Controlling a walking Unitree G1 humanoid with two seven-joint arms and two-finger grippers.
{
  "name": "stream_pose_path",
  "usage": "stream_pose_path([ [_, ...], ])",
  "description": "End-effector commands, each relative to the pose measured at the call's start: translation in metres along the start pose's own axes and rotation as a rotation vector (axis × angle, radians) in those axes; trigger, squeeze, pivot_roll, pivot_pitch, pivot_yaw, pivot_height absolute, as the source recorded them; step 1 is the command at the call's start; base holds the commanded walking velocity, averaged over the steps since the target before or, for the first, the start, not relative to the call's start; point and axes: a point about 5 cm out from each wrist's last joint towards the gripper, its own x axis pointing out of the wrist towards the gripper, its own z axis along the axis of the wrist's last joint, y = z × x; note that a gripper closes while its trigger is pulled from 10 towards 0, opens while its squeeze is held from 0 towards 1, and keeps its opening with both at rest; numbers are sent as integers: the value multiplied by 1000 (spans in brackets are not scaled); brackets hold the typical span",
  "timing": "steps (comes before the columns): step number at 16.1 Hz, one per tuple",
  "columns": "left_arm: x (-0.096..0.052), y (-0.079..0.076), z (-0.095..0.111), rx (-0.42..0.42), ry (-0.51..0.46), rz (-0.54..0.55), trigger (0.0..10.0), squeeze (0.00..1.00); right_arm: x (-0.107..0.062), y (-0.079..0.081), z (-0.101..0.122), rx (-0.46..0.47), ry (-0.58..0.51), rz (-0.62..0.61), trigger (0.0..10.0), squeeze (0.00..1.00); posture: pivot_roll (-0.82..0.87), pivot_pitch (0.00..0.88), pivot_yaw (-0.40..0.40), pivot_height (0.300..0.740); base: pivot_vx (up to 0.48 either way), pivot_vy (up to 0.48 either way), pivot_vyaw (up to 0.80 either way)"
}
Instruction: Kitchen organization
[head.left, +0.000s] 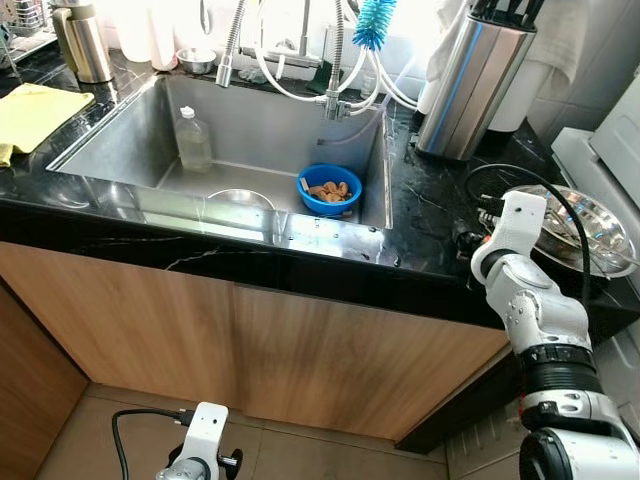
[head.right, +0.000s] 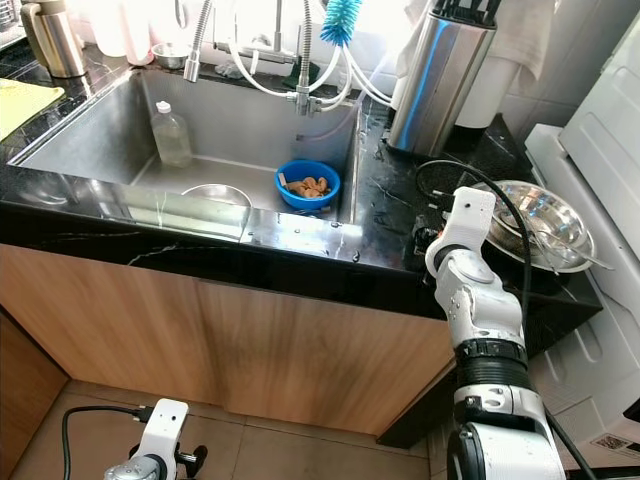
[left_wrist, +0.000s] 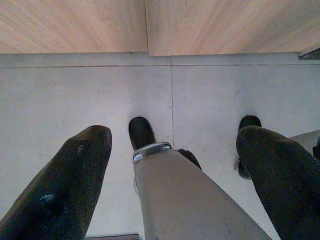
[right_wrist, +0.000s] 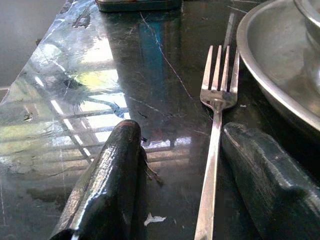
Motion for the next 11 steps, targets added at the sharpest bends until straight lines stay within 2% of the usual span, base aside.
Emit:
stream_pose_path([
  [1,0,-3,-1,-3,9,-13,10000,0,1,-3,2,-17,4,-5,10000,0,155,94,-160,736,0,0,0],
  [2,0,-3,-1,-4,10,-14,10000,0,1,-4,1,-22,5,-6,10000,0,155,95,-159,736,0,0,0],
  [3,0,-3,-1,-5,11,-17,10000,0,1,-5,1,-22,6,-8,2392,0,154,98,-158,736,0,0,0],
  [4,0,-3,-1,-5,13,-19,10000,0,0,-6,0,-20,7,-8,0,0,155,99,-158,736,0,0,0],
  [11,0,-2,-1,-6,17,-26,10000,0,1,-5,-2,-17,8,-5,0,0,156,101,-155,736,0,0,0],
])
